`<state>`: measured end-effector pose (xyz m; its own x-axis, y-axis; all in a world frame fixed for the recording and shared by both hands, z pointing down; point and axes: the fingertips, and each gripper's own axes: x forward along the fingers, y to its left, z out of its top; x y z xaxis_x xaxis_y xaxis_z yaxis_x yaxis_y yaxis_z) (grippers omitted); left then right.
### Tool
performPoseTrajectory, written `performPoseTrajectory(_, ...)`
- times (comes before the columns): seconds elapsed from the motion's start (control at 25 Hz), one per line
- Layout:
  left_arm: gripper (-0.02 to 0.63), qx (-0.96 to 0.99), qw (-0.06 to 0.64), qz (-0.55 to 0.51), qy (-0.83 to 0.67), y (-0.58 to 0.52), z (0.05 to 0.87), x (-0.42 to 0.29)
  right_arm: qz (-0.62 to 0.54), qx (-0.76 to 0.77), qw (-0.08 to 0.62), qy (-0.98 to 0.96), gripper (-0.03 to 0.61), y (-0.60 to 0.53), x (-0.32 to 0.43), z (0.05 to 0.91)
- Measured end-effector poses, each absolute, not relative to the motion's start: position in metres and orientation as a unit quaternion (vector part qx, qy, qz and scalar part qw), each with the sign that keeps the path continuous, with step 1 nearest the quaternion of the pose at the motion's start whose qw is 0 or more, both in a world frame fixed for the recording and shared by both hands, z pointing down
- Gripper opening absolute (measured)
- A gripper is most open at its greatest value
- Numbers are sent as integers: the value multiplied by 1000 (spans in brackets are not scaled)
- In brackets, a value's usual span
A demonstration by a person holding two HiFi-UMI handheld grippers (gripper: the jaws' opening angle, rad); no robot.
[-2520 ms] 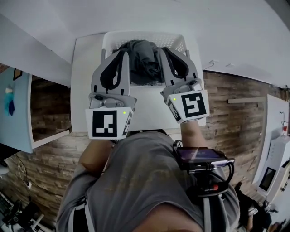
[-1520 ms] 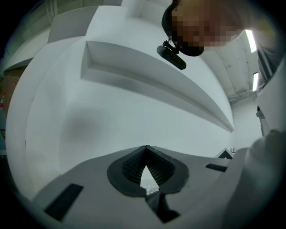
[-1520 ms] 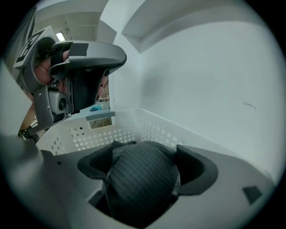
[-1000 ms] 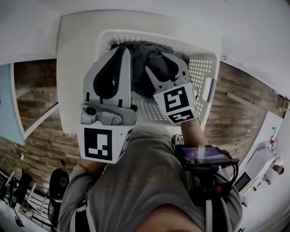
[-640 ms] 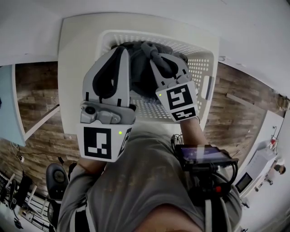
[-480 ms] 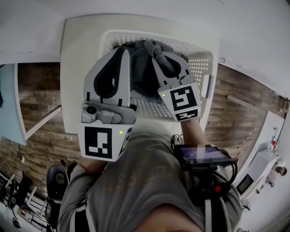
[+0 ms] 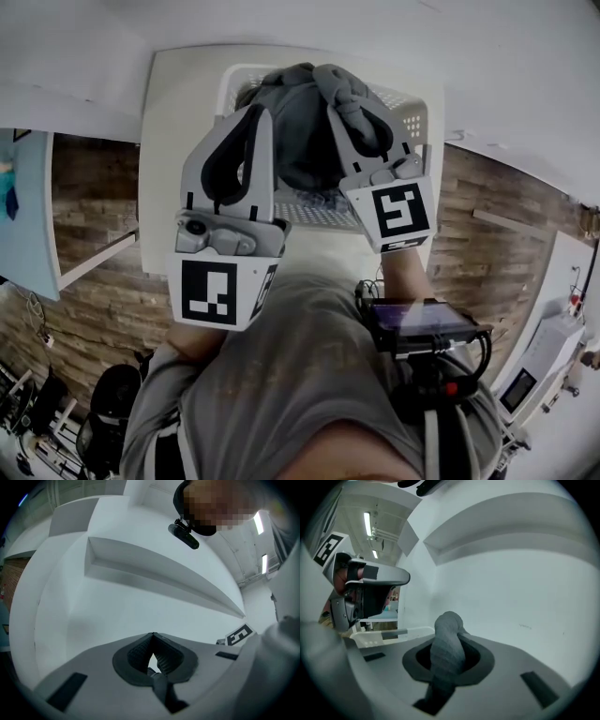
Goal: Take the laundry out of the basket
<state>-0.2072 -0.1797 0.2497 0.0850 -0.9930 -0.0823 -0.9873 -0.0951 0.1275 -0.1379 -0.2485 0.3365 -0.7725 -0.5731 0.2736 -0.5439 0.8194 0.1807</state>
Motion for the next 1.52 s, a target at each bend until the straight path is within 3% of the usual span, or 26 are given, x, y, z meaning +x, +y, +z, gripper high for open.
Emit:
performPoseTrajectory(0.72, 8, 757, -45, -113, -641, -115, 194, -170, -150, 374, 31, -915, 53, -198, -63, 165)
performPoseTrajectory(1.52, 8, 817, -59, -142, -556, -73, 168, -85, -217, 542, -15, -812, 52, -91, 111, 75)
